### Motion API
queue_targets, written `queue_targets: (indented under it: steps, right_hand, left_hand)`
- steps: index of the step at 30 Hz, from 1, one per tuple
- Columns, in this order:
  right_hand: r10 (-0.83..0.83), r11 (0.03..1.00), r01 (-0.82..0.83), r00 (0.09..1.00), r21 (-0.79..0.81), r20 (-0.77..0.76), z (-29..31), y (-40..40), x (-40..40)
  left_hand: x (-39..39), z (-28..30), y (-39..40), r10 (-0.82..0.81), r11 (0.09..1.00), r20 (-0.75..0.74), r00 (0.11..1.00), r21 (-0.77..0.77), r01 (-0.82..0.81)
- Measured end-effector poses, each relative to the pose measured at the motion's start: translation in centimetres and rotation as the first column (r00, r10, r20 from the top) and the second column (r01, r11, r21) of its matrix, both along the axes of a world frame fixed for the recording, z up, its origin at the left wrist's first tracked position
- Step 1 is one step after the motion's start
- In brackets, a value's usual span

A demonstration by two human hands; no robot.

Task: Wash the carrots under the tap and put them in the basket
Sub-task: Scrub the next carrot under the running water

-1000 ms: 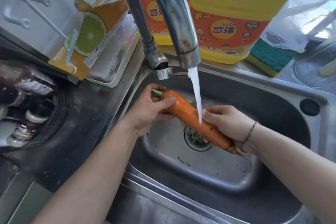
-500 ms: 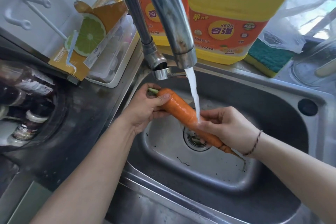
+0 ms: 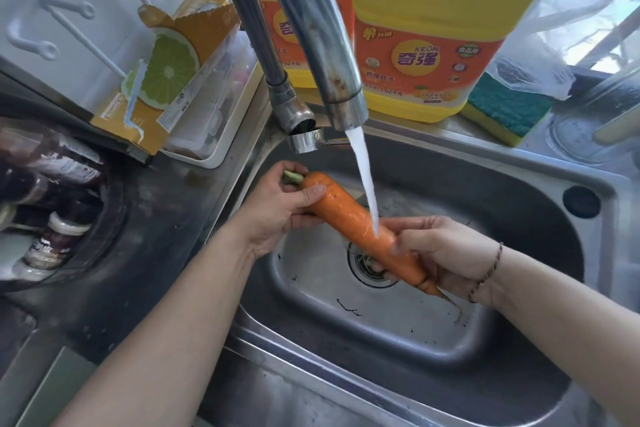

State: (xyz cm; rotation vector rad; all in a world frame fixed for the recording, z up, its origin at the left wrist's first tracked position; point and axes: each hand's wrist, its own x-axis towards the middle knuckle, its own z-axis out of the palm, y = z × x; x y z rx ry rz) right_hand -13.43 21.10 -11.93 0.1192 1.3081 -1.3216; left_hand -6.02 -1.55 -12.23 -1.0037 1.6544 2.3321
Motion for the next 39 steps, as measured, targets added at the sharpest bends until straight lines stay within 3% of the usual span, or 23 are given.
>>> queue_targets:
  steps: [3,9,11,12,15,17,26,30,32,36,39]
  right_hand:
    - [0.017,0.999,-0.017,1.0,-0.036,0.005,0.2,0.1,-0.1]
    - [0.037,0.997,-0.017,0.952,0.069,-0.304,0.8,-0.8,0.4]
    - [0.065,0.996,-0.039,0.937,0.081,-0.343,0.7,-0.9,0.1]
    - [0.088,0.996,-0.075,0.953,0.056,-0.29,0.5,-0.6,-0.1]
    - [0.067,0.986,-0.049,0.992,-0.159,0.106,0.1,0.7,-0.8]
    - [0.095,0.975,-0.053,0.977,-0.216,0.19,-0.1,1.0,-1.0]
    - [0.144,0.989,-0.144,0.99,-0.024,-0.002,0.1,-1.0,0.2]
    - [0.181,0.982,-0.163,0.956,0.096,-0.229,0.2,-1.0,0.0]
    - [0.212,0.975,-0.185,0.938,0.121,-0.273,0.1,-0.9,-0.1]
    - [0.087,0.996,-0.088,0.996,-0.03,-0.033,-0.3,0.0,-0.4]
    - [0.058,0.985,-0.023,0.978,-0.17,0.2,-0.2,0.0,-0.2]
  left_hand:
    - [0.1,0.0,-0.3,0.018,1.0,-0.013,1.0,0.024,-0.018]
    - [0.2,-0.5,0.0,0.073,0.997,-0.007,0.997,0.04,-0.073]
    - [0.2,-0.6,-0.2,0.069,0.997,-0.016,0.997,0.048,-0.068]
    - [0.3,-0.6,-0.4,0.06,0.997,-0.022,0.998,0.053,-0.059]
    - [0.6,-0.5,-1.1,0.048,0.996,-0.045,0.998,0.076,-0.045]
    - [0.8,-0.6,-1.3,0.035,0.995,-0.072,0.997,0.09,-0.028]
    - [1.1,-1.2,-0.1,-0.09,0.98,-0.26,0.961,0.147,0.132]
    - [1.2,-1.1,1.1,-0.005,0.994,-0.077,0.997,0.104,0.013]
    - [1.2,-1.0,1.2,0.023,0.999,-0.02,1.0,0.043,-0.022]
    - [1.3,-0.8,0.2,0.042,0.995,-0.13,0.991,0.094,-0.03]
    - [1.4,-1.2,-0.3,0.033,0.987,-0.195,0.98,0.161,-0.001]
